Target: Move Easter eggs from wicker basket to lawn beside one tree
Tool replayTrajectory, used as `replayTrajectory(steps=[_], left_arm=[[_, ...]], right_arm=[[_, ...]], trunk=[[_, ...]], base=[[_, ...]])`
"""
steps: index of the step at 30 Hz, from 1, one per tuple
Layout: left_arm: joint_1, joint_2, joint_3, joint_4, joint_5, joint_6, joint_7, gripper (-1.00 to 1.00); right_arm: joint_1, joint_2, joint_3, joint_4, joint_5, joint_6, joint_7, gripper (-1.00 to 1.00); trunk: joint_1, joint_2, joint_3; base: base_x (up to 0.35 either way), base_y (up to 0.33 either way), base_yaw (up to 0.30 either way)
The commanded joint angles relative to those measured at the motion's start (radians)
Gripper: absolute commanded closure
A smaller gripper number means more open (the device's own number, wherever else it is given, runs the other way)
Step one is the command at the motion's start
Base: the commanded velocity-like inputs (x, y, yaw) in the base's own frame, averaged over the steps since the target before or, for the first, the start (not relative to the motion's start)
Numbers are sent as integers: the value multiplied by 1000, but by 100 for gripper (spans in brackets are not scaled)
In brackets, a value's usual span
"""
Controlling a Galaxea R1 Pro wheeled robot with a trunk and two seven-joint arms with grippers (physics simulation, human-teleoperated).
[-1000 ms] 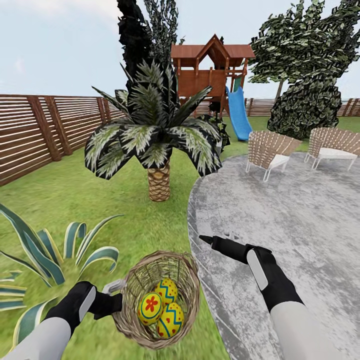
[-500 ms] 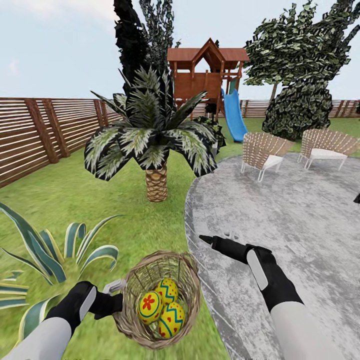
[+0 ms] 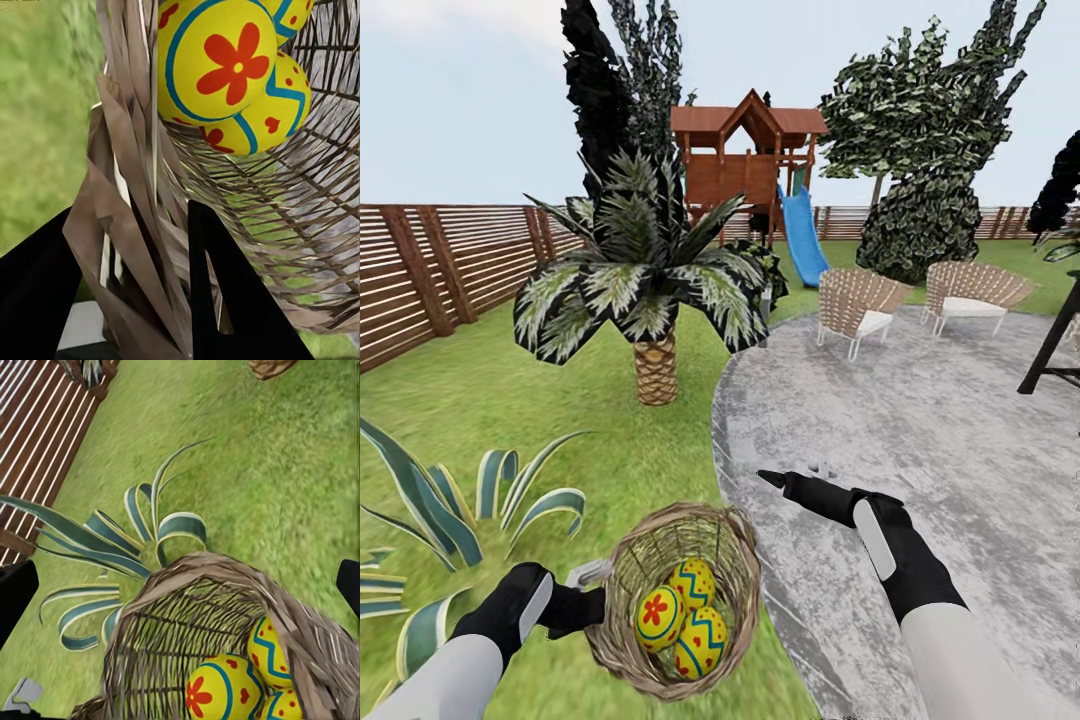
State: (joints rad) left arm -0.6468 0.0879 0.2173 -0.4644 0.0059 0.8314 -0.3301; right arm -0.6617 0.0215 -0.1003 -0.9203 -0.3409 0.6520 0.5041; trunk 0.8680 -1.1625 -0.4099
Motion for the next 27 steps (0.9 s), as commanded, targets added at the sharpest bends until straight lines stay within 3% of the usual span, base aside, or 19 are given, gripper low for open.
replayTrajectory(steps=[1,15,21,27], left_arm=[[-1,0,7,-2,26,11,-3,100],[-1,-3,7,-2,26,9,-3,100],[-1,-3,7,-2,26,9,-3,100],[-1,-3,7,-2,26,9,-3,100]], right_arm=[[-1,1,-4,0,-3,8,2,-100],[-1,2,-4,0,-1,8,1,-100],[-1,2,-4,0,-2,8,1,-100],[-1,2,-4,0,-3,8,2,-100]], trunk=[[-4,6,3],[-58,104,54],[-81,146,74],[-104,188,93]], base=[[-20,0,-236],[-1,0,-252],[-23,0,-27],[-276,0,-47]])
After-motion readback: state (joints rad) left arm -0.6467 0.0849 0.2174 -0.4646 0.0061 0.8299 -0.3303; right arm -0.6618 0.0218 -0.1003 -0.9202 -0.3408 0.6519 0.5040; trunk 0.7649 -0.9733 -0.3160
